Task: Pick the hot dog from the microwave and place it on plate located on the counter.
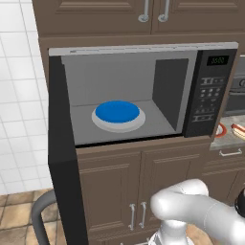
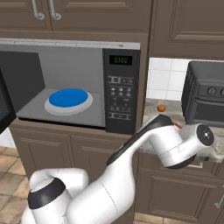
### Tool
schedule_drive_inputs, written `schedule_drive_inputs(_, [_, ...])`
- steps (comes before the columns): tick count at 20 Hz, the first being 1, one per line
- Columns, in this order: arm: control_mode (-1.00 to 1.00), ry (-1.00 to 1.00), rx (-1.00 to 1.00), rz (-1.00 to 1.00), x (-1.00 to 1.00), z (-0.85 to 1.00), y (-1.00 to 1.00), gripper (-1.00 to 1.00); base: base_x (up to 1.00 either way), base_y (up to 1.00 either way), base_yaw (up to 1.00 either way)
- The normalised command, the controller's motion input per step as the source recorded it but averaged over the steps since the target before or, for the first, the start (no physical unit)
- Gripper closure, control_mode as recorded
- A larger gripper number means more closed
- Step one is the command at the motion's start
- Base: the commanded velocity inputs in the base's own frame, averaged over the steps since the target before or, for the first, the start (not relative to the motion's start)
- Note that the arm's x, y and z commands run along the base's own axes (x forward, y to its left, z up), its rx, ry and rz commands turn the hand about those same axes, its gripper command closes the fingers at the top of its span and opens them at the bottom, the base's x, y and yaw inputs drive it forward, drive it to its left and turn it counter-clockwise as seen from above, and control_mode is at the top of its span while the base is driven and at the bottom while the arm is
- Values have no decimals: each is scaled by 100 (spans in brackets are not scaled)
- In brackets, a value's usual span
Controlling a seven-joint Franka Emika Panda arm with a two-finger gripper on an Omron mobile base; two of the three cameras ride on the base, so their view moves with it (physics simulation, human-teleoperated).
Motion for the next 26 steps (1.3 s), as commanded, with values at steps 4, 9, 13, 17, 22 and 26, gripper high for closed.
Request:
schedule_drive_inputs(4, [-100, 0, 8, 14, 61, -25, -71, 100, 0, 0, 0])
schedule_drive_inputs(9, [-100, 0, 5, 11, 51, -22, -46, 100, 0, 0, 0])
schedule_drive_inputs(13, [-100, 0, 0, 5, 34, -32, -3, 100, 0, 0, 0])
schedule_drive_inputs(17, [-100, 0, 0, 1, 31, -27, 0, 100, 0, 0, 0])
schedule_drive_inputs(22, [-100, 0, 0, 0, 32, -9, 0, 100, 0, 0, 0])
schedule_drive_inputs(26, [-100, 0, 0, 0, 36, -12, 0, 100, 0, 0, 0])
